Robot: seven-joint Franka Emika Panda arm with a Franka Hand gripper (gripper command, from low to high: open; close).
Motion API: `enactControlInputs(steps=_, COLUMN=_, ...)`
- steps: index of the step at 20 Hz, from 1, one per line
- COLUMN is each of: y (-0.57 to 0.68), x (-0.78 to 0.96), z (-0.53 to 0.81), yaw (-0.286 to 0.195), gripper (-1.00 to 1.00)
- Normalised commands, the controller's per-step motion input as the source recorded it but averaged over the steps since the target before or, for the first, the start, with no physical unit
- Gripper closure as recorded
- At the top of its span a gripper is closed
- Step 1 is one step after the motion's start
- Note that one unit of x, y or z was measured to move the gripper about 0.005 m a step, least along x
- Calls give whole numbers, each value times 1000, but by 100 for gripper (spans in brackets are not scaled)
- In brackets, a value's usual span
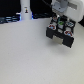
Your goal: Open the kcup holder, insert the kcup into the holder, and close the kcup holder
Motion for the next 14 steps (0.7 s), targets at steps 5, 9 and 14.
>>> enactControlInputs(steps=5, y=75, x=148, z=291, yaw=70, gripper=-100)
enactControlInputs(steps=9, y=-12, x=165, z=450, yaw=103, gripper=-100)
enactControlInputs(steps=14, y=-193, x=241, z=604, yaw=84, gripper=-100)
